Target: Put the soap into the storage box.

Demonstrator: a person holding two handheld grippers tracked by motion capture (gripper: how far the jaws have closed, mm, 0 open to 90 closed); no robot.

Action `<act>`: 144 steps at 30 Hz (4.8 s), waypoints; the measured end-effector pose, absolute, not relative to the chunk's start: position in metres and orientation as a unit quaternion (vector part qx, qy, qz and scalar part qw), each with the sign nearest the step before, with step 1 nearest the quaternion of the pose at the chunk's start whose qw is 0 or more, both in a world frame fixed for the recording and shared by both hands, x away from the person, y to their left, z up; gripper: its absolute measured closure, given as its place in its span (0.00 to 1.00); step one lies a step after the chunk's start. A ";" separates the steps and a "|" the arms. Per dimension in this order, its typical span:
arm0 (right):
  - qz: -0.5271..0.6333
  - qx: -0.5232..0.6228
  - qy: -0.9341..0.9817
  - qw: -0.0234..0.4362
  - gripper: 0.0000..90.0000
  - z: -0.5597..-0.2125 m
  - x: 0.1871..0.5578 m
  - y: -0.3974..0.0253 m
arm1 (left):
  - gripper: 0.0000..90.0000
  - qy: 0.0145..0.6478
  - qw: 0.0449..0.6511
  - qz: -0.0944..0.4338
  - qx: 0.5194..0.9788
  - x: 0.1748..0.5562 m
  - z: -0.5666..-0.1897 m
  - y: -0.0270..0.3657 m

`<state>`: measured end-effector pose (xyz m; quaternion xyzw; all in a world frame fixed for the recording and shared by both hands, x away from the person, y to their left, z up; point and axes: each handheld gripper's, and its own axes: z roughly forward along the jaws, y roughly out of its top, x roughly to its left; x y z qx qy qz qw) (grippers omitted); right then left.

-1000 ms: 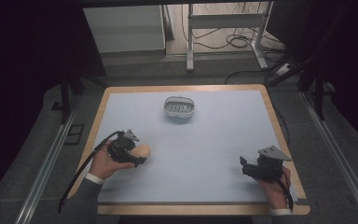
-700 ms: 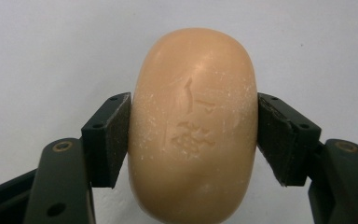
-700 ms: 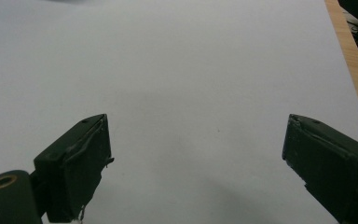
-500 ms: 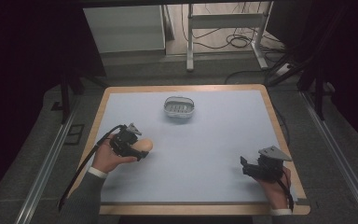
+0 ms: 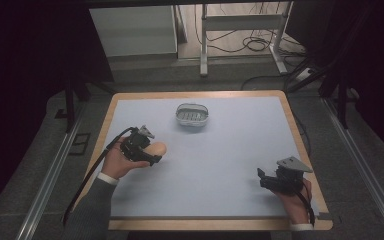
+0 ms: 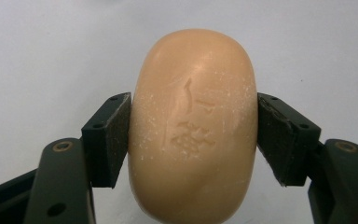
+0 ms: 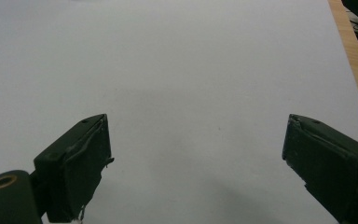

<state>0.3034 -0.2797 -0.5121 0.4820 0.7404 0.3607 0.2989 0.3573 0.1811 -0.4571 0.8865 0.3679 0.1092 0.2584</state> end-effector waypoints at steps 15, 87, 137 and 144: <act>0.362 0.480 0.742 0.297 0.08 -0.512 0.303 -0.279 | 0.35 0.369 0.257 0.112 0.886 0.369 -0.451 0.179; 0.357 0.479 0.743 0.300 0.08 -0.514 0.305 -0.281 | 0.36 0.351 0.253 0.101 0.896 0.448 -0.447 0.133; 0.356 0.485 0.739 0.304 0.09 -0.514 0.307 -0.286 | 0.36 0.326 0.226 0.087 0.914 0.527 -0.445 0.088; 0.356 0.487 0.738 0.304 0.09 -0.514 0.308 -0.287 | 0.36 0.322 0.228 0.081 0.915 0.540 -0.447 0.082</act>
